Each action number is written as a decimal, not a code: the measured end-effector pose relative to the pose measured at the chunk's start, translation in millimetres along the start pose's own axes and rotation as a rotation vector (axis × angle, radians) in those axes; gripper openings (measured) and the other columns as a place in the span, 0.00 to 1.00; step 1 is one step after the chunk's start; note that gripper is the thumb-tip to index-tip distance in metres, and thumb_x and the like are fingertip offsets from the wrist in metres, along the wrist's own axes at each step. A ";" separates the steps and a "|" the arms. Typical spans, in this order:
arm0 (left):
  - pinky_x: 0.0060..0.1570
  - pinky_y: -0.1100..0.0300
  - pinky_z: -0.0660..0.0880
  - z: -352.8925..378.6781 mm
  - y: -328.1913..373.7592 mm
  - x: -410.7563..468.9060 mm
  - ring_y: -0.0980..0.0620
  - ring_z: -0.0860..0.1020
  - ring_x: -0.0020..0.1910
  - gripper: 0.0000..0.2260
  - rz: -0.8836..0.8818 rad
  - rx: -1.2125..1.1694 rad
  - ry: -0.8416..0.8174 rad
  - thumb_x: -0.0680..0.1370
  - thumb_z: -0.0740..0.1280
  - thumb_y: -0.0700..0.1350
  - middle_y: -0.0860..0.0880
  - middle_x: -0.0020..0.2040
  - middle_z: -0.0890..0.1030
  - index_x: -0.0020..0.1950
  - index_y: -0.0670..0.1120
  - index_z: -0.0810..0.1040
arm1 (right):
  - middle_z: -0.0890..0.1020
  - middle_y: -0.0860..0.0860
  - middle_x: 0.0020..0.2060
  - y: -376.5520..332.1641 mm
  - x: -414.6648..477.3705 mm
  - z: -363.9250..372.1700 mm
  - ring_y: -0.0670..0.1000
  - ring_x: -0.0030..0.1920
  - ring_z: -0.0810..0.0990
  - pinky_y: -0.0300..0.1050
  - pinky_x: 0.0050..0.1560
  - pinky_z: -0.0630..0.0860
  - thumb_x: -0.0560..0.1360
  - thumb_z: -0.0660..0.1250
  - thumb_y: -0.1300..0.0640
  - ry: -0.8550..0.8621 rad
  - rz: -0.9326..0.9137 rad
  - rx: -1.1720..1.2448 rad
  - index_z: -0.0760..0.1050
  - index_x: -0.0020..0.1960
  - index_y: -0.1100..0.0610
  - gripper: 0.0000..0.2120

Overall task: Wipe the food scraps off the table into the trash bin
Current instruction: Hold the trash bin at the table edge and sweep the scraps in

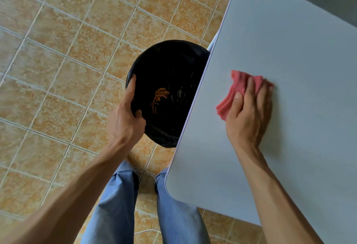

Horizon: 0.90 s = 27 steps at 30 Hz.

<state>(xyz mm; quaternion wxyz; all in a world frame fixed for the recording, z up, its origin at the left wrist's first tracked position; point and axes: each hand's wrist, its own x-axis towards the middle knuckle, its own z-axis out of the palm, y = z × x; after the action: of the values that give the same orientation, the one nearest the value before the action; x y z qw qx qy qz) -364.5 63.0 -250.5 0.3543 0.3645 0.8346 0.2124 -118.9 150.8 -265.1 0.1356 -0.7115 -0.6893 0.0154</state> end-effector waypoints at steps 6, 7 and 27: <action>0.31 0.49 0.78 7.9 -0.5 -4.9 0.44 0.78 0.33 0.42 -0.027 -0.018 -0.005 0.73 0.61 0.34 0.45 0.48 0.83 0.77 0.66 0.49 | 0.63 0.62 0.78 -48.6 0.3 9.7 0.66 0.79 0.58 0.61 0.78 0.57 0.83 0.54 0.49 -0.081 -0.095 0.006 0.65 0.78 0.56 0.25; 0.32 0.48 0.78 9.6 0.7 -6.3 0.44 0.78 0.34 0.42 -0.027 -0.020 -0.010 0.73 0.62 0.34 0.44 0.49 0.83 0.76 0.67 0.49 | 0.63 0.61 0.79 -54.6 1.6 10.2 0.65 0.79 0.57 0.61 0.78 0.56 0.83 0.53 0.49 -0.124 -0.205 -0.007 0.64 0.79 0.55 0.25; 0.40 0.41 0.80 -60.9 -73.8 31.6 0.38 0.80 0.45 0.43 -0.036 0.043 0.001 0.73 0.63 0.34 0.38 0.60 0.80 0.76 0.67 0.50 | 0.59 0.59 0.80 -159.4 -27.9 -8.3 0.59 0.81 0.55 0.50 0.80 0.54 0.81 0.62 0.60 -0.287 -0.254 0.314 0.68 0.76 0.56 0.24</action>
<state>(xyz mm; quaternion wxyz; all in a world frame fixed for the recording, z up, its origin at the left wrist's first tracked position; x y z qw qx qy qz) -459.0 33.7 -269.4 0.3500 0.3568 0.8454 0.1882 -274.3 124.0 -227.5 0.1464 -0.5797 -0.7746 0.2060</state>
